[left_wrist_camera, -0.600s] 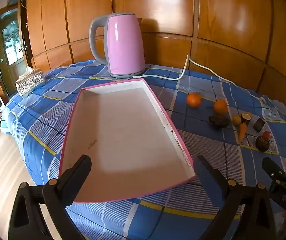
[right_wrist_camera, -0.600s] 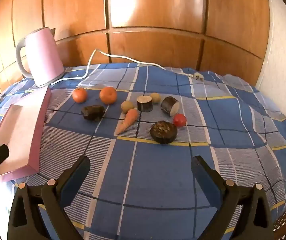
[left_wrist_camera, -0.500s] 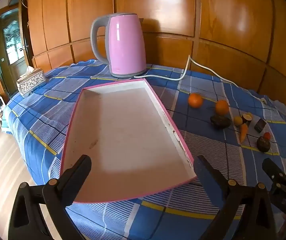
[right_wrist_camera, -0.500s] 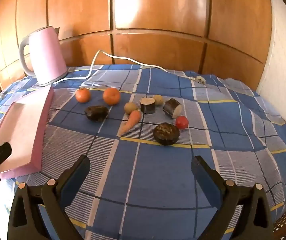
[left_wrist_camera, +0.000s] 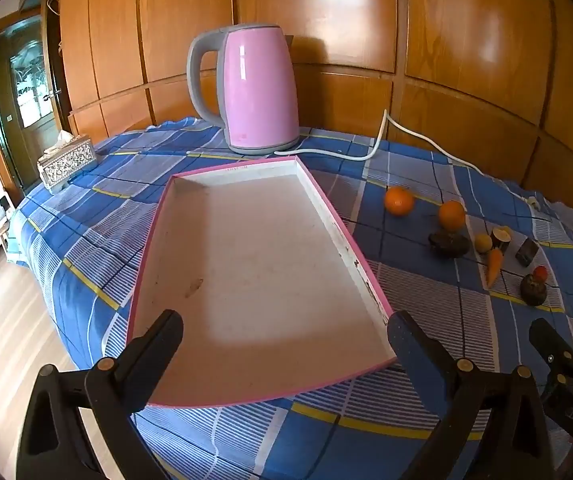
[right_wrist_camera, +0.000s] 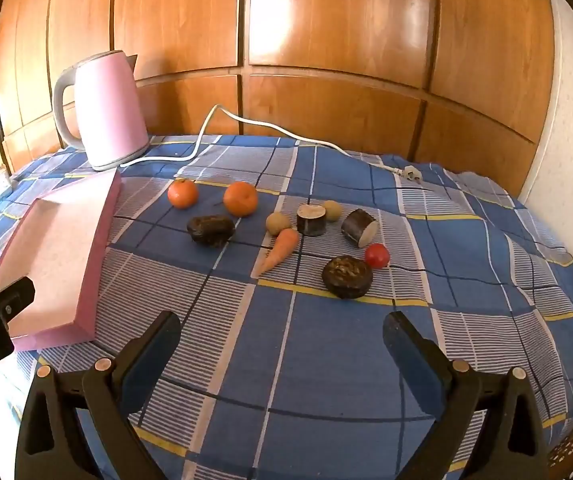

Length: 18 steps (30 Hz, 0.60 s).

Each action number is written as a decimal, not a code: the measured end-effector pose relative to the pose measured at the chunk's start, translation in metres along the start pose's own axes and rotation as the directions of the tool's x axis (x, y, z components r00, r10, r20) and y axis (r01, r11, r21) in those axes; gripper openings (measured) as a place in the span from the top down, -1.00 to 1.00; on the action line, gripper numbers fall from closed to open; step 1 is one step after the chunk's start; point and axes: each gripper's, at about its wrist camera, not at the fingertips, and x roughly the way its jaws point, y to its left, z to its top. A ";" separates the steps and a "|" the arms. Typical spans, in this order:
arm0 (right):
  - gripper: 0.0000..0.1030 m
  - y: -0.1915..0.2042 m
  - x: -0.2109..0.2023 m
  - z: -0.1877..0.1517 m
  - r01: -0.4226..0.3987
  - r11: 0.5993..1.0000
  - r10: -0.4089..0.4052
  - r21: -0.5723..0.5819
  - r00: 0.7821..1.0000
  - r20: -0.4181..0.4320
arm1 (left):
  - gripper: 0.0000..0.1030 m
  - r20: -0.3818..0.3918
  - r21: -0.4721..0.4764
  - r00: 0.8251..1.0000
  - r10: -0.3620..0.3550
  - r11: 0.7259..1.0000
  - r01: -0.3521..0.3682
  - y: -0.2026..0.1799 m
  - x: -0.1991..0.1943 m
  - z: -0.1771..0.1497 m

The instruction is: Organize fruits

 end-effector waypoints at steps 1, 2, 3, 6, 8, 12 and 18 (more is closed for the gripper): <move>-0.99 0.000 0.000 0.000 -0.001 1.000 0.001 0.000 1.000 -0.001 | -0.99 -0.001 -0.001 1.000 0.000 1.000 0.000 0.000 0.000 0.000; -0.99 -0.001 0.000 0.000 -0.003 1.000 0.003 0.002 1.000 -0.001 | -0.99 0.000 -0.001 1.000 0.001 1.000 -0.001 0.000 0.000 0.001; -0.99 0.000 0.000 0.001 -0.001 1.000 0.001 0.001 1.000 0.000 | -0.99 0.002 -0.001 1.000 0.004 1.000 -0.004 0.000 0.000 0.001; -0.99 -0.001 -0.002 0.001 -0.004 1.000 0.004 0.004 1.000 0.010 | -0.99 0.003 -0.006 1.000 0.001 1.000 -0.001 0.001 -0.001 0.001; -0.99 0.000 -0.003 0.001 -0.003 1.000 0.003 0.004 1.000 0.017 | -0.99 0.004 -0.004 1.000 0.001 1.000 -0.001 0.001 -0.001 0.001; -0.99 0.001 -0.005 0.001 -0.009 1.000 0.009 0.004 1.000 0.023 | -0.99 0.006 -0.002 1.000 0.000 1.000 0.000 0.000 -0.002 0.001; -0.99 0.000 -0.006 0.001 -0.009 1.000 0.009 0.005 1.000 0.025 | -0.99 0.003 -0.004 1.000 -0.002 1.000 0.002 0.000 -0.002 0.002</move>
